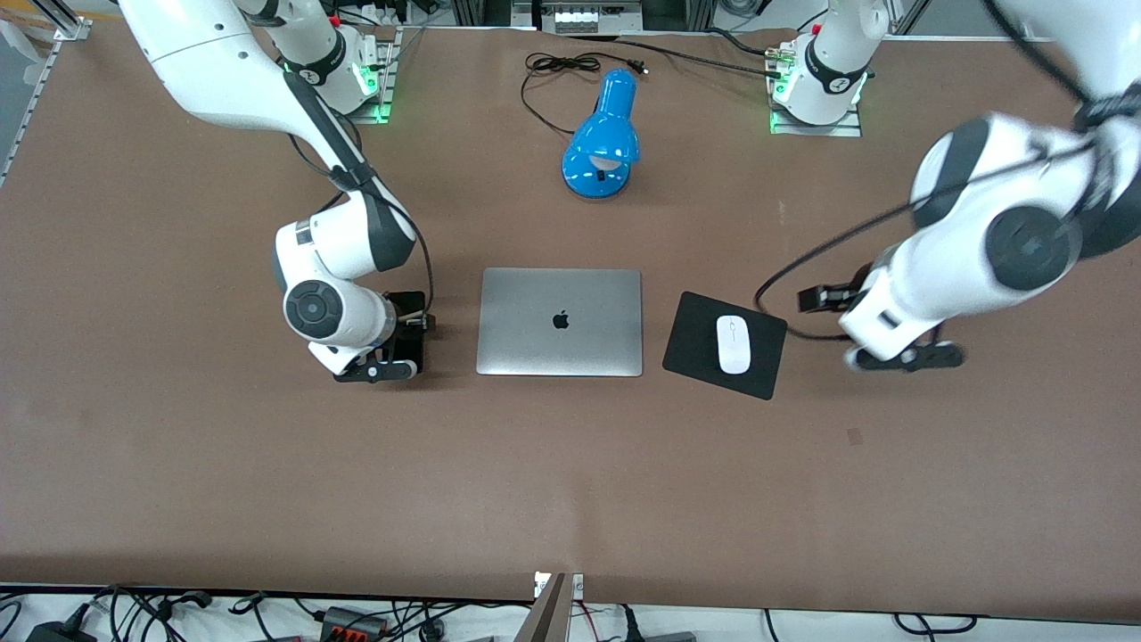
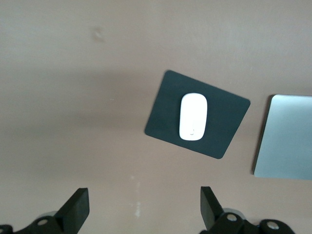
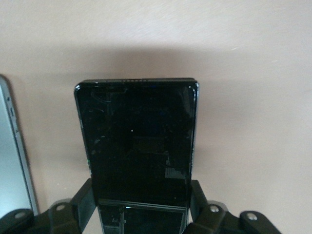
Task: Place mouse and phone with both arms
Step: 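Release the mouse on the pad while the right gripper lowers the phone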
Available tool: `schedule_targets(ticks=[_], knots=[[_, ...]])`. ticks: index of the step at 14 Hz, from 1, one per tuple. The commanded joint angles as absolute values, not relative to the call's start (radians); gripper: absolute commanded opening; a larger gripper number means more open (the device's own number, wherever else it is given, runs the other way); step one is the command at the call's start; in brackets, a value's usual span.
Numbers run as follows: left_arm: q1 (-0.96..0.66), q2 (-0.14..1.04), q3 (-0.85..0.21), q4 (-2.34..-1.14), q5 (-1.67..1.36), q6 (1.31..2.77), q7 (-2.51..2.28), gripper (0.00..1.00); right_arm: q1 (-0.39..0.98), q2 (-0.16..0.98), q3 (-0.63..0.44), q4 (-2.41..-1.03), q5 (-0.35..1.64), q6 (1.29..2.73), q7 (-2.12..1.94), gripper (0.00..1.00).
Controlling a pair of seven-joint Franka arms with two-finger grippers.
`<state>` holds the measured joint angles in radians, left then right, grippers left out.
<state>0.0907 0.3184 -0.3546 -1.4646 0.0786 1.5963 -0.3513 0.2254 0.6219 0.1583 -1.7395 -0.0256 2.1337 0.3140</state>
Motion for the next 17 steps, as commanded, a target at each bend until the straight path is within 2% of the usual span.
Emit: schedule_targets(ticks=[1, 8, 11, 13, 15, 17], knots=[[0.133, 0.181, -0.356, -1.502, 0.071, 1.559, -0.345, 1.00, 0.244, 0.655, 0.153, -1.713, -0.035, 2.134, 0.351, 0.30], [0.178, 0.146, -0.359, -1.525, 0.003, 1.528, -0.169, 1.00, 0.265, 0.681, 0.156, -1.713, -0.026, 2.155, 0.356, 0.31], [0.181, 0.016, -0.362, -1.688, -0.005, 1.543, -0.138, 1.00, 0.274, 0.681, 0.156, -1.713, -0.026, 2.157, 0.363, 0.31], [0.179, -0.035, -0.362, -1.755, -0.005, 1.578, -0.135, 1.00, 0.304, 0.681, 0.156, -1.712, -0.035, 2.164, 0.406, 0.31], [0.129, -0.061, -0.303, -1.781, -0.005, 1.583, -0.117, 1.00, 0.313, 0.683, 0.155, -1.713, -0.037, 2.172, 0.411, 0.31], [0.071, -0.055, -0.178, -1.804, -0.005, 1.603, -0.034, 1.00, 0.314, 0.692, 0.155, -1.715, -0.037, 2.175, 0.411, 0.32]])
